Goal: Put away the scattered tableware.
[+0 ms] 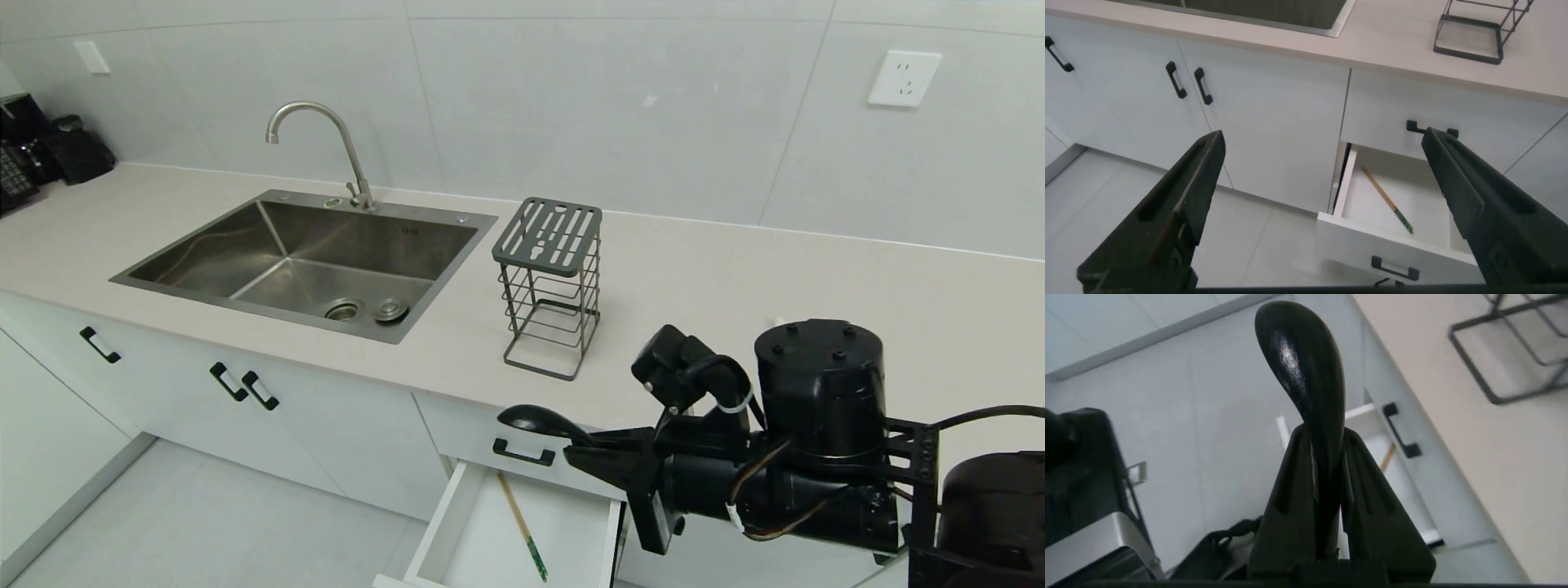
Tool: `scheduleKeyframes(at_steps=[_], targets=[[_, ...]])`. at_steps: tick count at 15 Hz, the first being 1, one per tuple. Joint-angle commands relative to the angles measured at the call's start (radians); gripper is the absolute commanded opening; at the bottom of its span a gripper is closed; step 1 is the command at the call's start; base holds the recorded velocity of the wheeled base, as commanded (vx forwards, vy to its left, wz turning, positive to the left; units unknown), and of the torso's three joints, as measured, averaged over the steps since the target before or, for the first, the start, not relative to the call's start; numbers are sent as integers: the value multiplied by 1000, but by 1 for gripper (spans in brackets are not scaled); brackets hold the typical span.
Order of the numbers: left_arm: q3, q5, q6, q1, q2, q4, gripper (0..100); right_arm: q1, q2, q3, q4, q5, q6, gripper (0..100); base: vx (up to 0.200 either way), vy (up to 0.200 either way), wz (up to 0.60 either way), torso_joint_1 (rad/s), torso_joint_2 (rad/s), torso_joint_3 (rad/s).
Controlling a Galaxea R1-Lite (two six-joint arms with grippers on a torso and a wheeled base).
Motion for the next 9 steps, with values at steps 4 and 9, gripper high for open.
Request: scheduleKeyframes(at_steps=[4,9], targets=[[0,1,-1,0,0,0,100,29,60,-68,2,15,0,0,0,0,0,0,0,0],[0,1,-1,0,0,0,100,36,97,-103,5,18,3,0,0,0,0,0,0,0]])
